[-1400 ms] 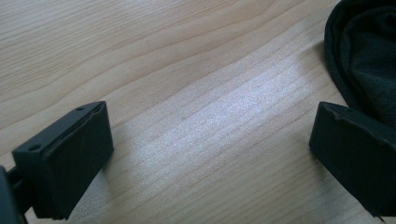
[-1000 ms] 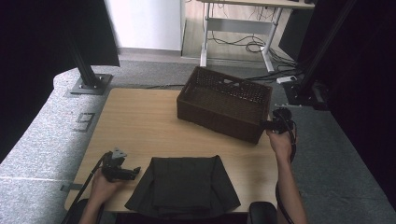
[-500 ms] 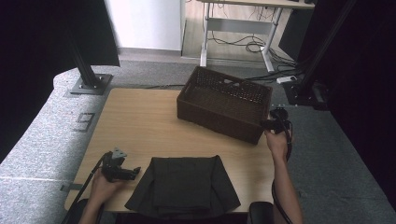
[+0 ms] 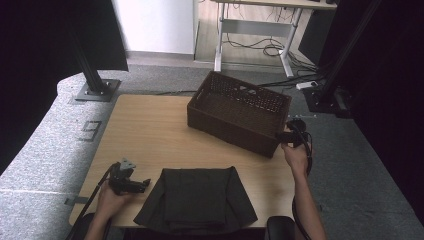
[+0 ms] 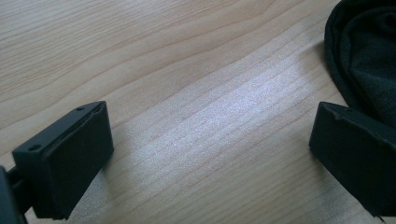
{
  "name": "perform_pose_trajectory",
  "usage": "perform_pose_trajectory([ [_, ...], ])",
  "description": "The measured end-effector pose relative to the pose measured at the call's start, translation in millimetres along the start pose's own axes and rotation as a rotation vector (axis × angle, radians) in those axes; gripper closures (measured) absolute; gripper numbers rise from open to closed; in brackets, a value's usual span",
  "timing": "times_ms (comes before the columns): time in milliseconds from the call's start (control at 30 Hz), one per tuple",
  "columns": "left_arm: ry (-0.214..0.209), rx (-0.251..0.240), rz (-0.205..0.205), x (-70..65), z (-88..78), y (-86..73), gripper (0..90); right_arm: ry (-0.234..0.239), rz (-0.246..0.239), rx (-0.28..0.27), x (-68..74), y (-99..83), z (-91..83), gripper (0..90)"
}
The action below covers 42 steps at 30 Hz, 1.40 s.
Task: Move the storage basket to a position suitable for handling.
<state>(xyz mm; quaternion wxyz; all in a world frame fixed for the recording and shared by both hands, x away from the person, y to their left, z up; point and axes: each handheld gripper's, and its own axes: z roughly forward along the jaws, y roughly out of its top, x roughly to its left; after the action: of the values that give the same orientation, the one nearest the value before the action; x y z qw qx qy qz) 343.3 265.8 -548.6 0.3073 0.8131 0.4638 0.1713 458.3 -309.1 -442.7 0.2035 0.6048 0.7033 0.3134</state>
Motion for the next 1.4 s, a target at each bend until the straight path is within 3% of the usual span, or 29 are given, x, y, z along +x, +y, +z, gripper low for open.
perform_pose_trajectory([
  [400,0.0,0.0,0.0,0.0,0.0,0.0,0.0,0.067,-0.075,0.004,20.8,-4.9,-0.7,65.0],
  [900,0.0,0.0,0.0,0.0,0.0,0.0,0.0,0.155,-0.181,0.012,66.2,-10.5,0.3,65.0],
  [1100,0.0,0.0,0.0,0.0,0.0,0.0,0.0,0.187,-0.212,0.01,75.1,-14.0,-1.1,65.0],
  [1400,0.0,0.0,0.0,0.0,0.0,0.0,0.0,0.223,-0.237,0.004,76.6,-20.4,-5.5,64.9],
])
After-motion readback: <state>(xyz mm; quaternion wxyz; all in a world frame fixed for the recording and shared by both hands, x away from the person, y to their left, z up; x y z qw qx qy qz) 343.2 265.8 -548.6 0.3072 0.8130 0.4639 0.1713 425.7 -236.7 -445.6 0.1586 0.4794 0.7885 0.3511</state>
